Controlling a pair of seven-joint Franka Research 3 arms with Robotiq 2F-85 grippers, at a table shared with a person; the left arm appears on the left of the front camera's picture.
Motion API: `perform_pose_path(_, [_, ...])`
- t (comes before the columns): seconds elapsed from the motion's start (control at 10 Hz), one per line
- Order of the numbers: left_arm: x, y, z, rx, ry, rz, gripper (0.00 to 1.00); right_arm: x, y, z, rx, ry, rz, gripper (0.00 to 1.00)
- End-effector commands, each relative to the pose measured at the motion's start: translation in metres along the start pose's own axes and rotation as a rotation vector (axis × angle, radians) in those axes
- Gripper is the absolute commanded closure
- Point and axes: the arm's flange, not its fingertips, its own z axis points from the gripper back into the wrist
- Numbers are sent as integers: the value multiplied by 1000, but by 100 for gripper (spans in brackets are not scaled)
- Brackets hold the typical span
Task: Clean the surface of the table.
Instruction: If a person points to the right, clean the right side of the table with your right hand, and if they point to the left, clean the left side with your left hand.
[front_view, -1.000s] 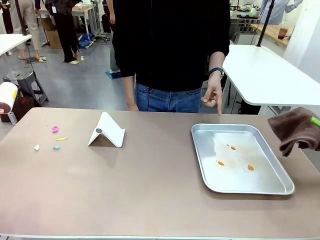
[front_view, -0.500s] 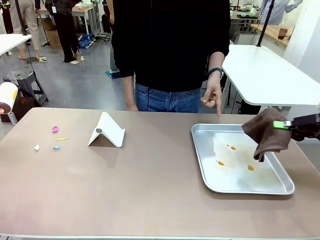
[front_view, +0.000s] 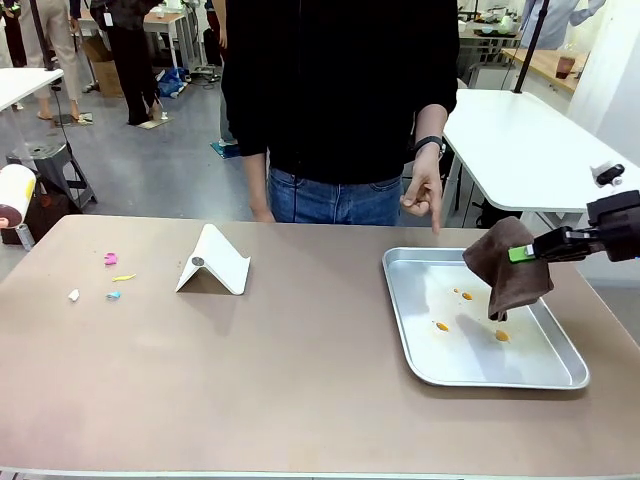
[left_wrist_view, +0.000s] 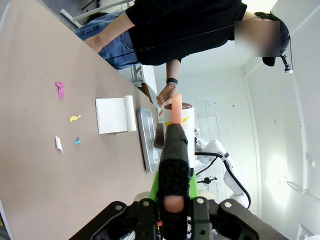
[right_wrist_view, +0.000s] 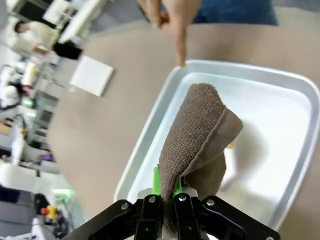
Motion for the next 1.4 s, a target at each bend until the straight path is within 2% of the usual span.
perform_pose_path(0.0, [-1,-4,1,-1,1,-5,100,-16,25,0,-150,117,7,93])
perform_pose_path(0.1, [-1,-4,1,-1,1,-5,100,-11,25,0,-216,176,16,93])
perform_pose_path(0.4, [-1,-4,1,-1,1,-5,100,-9,23,-8,-309,274,17,93])
perform_pose_path(0.6, [-1,-4,1,-1,1,-5,100,-14,18,-17,-347,307,-15,93])
perform_pose_path(0.8, [-1,-4,1,-1,1,-5,100,-16,14,-39,-331,283,-82,93])
perform_pose_path(1.0, [-1,-4,1,-1,1,-5,100,-15,8,-55,-249,260,-134,93])
perform_pose_path(1.3, [-1,-4,1,-1,1,-5,100,-12,7,-89,-171,257,-145,93])
